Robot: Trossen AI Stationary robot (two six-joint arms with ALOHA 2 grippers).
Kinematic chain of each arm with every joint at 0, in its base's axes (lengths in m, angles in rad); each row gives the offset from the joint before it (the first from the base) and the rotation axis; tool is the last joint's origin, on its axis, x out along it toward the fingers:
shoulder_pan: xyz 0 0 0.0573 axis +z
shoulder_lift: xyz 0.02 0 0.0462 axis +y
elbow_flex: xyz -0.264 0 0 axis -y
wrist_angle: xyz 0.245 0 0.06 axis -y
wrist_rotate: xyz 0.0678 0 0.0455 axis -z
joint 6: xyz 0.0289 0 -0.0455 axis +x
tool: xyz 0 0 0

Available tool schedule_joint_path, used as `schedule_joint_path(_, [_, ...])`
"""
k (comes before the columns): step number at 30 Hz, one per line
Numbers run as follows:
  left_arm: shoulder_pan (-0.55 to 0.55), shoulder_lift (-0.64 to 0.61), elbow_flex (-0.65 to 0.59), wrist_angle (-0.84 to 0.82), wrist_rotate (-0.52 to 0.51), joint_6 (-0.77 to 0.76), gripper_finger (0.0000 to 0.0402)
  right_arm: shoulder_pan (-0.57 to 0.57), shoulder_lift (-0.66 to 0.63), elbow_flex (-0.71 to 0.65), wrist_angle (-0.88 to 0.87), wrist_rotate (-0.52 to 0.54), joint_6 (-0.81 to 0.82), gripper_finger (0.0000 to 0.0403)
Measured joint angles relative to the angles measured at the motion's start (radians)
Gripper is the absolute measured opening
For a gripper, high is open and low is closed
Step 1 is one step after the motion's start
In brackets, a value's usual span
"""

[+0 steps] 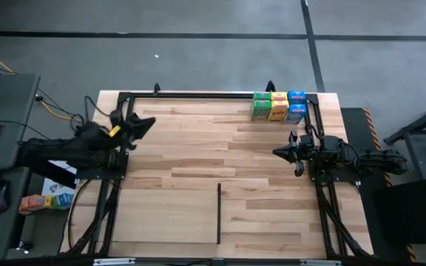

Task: Stack cereal on shelf
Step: Put the bottom blue cereal box on the shelf

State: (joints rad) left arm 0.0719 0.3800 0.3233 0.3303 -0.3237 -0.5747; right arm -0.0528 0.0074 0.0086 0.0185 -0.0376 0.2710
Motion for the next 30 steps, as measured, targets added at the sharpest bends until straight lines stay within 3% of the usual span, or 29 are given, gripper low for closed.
schedule_joint_path(6, [0.107, 0.216, 0.176, -0.085, 0.017, -0.061, 0.009, 0.0, 0.0, 0.0, 0.0, 0.001, -0.004, 0.0])
schedule_joint_path(8, [0.139, 0.26, 0.221, -0.082, 0.021, -0.092, 0.0097, 0.0, 0.0, 0.0, 0.015, 0.052, -0.057, 0.0])
schedule_joint_path(10, [0.165, 0.29, 0.255, -0.082, 0.031, -0.102, 0.0102, 0.0, 0.0, 0.0, 0.083, 0.135, -0.015, 0.0])
schedule_joint_path(17, [0.217, 0.342, 0.308, -0.078, 0.028, -0.103, 0.0111, 0.0, -0.001, 0.025, 0.628, 0.555, 0.477, 0.0])
schedule_joint_path(20, [0.218, 0.354, 0.308, -0.08, 0.027, -0.103, 0.0111, 0.0, -0.001, 0.058, 0.721, 0.726, 0.401, 0.0])
schedule_joint_path(24, [0.218, 0.367, 0.308, -0.081, 0.026, -0.077, 0.0111, 0.0, 0.076, 0.205, 0.538, 0.779, 0.382, 0.0003])
schedule_joint_path(27, [0.224, 0.377, 0.308, -0.081, 0.027, -0.045, 0.0111, -0.002, 0.226, 0.395, 0.178, 0.778, 0.382, 0.0022])
schedule_joint_path(30, [0.234, 0.379, 0.308, -0.08, 0.026, -0.05, 0.0111, -0.041, 0.394, 0.624, -0.291, 0.751, 0.443, 0.0063])
